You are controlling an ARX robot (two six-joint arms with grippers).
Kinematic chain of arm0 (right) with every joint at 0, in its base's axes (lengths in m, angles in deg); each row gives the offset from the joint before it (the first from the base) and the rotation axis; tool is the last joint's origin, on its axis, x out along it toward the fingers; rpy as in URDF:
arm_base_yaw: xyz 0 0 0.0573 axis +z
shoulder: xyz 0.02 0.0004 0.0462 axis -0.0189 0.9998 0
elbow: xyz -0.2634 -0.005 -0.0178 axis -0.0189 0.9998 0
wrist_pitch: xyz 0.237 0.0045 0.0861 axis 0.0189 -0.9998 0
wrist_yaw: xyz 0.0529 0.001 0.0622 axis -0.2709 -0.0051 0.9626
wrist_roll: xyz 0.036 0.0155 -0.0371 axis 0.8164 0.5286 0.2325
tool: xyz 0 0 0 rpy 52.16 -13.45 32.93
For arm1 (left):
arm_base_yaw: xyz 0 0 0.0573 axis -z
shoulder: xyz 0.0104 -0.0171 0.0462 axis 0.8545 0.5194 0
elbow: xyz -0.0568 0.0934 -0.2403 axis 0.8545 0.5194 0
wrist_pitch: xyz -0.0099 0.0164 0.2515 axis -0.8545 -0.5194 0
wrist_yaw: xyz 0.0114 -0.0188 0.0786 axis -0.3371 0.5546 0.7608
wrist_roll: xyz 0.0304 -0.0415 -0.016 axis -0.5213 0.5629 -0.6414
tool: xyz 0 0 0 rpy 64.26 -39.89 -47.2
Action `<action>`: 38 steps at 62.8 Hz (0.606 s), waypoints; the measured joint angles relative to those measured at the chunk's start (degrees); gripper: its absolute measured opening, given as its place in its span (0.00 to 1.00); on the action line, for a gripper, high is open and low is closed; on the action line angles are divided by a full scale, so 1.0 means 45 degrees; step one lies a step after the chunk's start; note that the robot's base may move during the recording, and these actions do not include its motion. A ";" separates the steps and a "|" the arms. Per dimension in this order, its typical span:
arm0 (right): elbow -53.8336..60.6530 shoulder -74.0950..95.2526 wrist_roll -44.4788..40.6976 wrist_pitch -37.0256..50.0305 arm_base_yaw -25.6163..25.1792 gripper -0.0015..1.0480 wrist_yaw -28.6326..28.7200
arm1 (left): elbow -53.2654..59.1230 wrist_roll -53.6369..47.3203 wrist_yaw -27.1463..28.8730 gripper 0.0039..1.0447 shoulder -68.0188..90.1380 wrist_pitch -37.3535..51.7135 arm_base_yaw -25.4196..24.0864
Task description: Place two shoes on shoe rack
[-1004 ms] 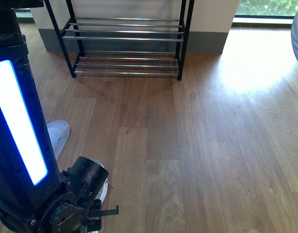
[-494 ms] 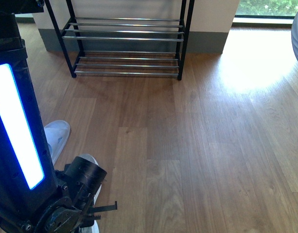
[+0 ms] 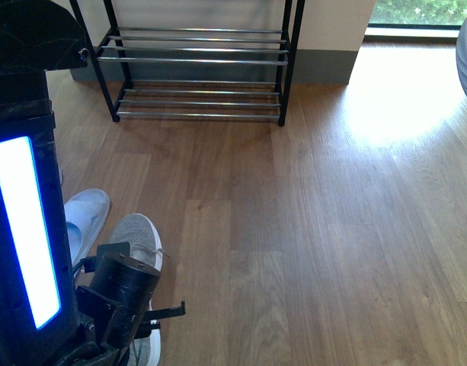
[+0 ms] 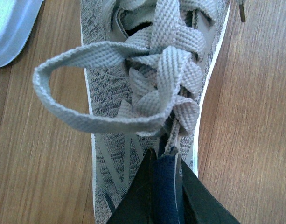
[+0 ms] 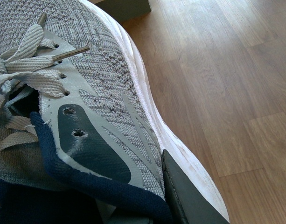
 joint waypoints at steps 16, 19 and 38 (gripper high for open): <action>0.0000 0.0000 0.0000 0.0000 0.0000 0.01 -0.0005 | 0.0039 -0.0053 0.0563 0.02 0.0175 0.0714 0.0068; 0.0000 0.0000 0.0000 0.0000 0.0000 0.01 -0.0005 | 0.0049 -0.0058 0.0607 0.02 0.0175 0.0724 0.0073; 0.0000 0.0000 0.0000 0.0000 0.0000 0.01 0.0000 | 0.0058 -0.0461 0.1248 0.02 0.0355 0.1564 0.0131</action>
